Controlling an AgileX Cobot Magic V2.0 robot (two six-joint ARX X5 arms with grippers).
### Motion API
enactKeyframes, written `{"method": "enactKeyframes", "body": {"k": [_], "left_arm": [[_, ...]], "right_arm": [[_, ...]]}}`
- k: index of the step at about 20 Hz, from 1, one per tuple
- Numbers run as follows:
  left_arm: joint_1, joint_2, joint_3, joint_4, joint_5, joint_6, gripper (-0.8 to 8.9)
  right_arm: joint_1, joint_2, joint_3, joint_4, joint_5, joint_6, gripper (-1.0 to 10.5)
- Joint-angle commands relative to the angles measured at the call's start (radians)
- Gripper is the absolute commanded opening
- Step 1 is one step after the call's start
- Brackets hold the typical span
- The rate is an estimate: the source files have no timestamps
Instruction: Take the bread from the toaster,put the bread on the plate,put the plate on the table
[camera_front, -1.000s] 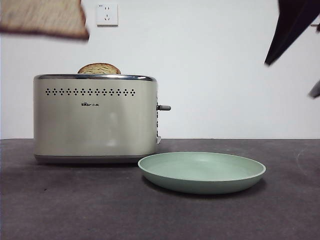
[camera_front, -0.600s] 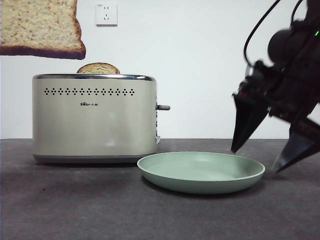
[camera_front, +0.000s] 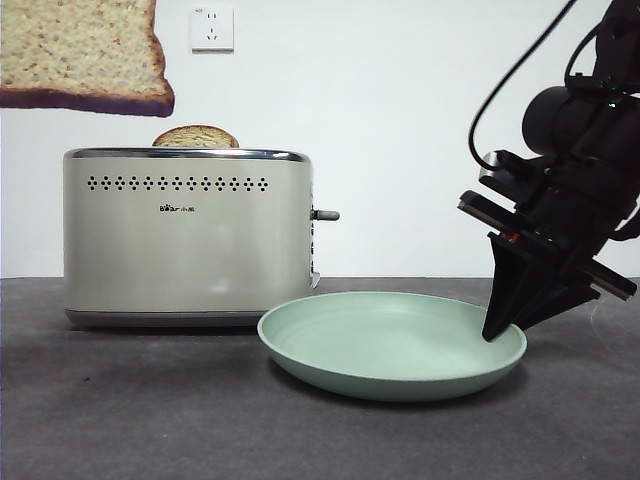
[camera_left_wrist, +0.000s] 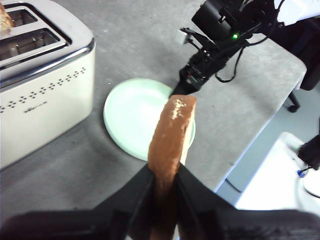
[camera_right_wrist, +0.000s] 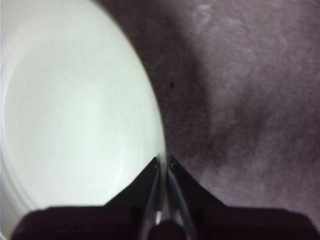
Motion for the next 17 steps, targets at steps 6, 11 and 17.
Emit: {"method": "enactKeyframes", "body": {"k": [6,11,17], "left_arm": [[-0.024,0.06,-0.005,0.128,0.179,-0.191,-0.08],[-0.082,0.193,-0.005,0.261,0.255,-0.289,-0.08],[-0.204,0.404,-0.005,0.405,0.221,-0.361,-0.08]], "right_arm": [[0.048,-0.175,-0.003,-0.083,-0.002,-0.003,-0.2],[0.153,-0.377,-0.003,-0.12,0.0,0.033,-0.2],[0.233,-0.433,-0.003,-0.125,0.003,0.086,-0.2]]}}
